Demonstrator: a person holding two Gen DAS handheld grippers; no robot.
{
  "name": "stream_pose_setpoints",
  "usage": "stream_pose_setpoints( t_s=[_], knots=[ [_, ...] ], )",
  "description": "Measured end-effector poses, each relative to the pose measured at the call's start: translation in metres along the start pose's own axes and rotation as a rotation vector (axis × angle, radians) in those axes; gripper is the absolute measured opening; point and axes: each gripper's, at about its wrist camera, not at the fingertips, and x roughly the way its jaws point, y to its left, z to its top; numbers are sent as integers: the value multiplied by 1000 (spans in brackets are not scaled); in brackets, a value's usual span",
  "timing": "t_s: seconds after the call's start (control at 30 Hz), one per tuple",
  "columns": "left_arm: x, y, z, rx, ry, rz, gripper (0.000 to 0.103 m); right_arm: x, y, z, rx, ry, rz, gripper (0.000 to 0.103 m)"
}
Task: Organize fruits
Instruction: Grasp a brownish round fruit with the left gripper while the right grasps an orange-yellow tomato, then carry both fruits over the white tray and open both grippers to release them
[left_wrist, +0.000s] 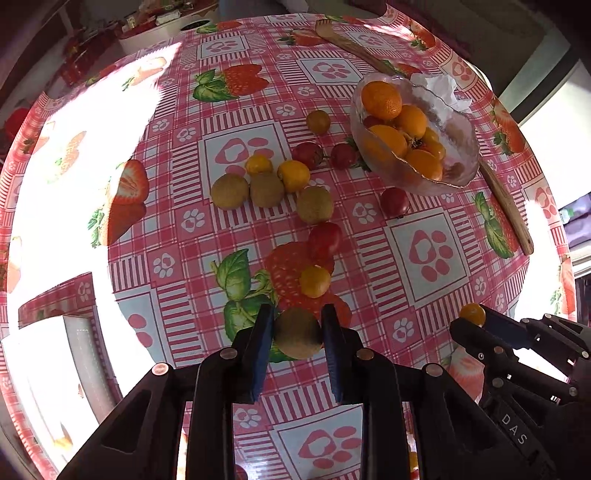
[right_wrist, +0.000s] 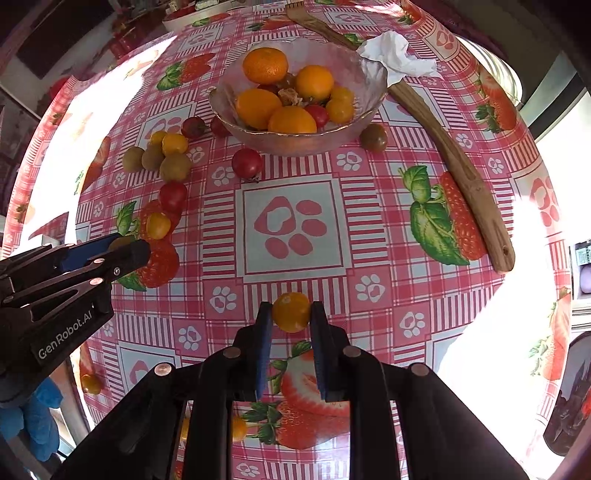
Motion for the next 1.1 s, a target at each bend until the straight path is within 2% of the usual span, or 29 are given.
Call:
stream_pose_setpoints(
  t_s=[0.17, 0.43, 1.1],
  knots=[
    [-16, 13, -18, -8, -16, 4, 28, -15, 4, -12, -6, 0, 16, 22],
    [-37, 56, -51, -40, -22, 28, 28, -30, 26, -20, -41, -16, 25, 22],
    [-74, 140, -99, -186, -76, 58, 28, -50, 140, -25, -242, -32, 63, 22]
  ],
)
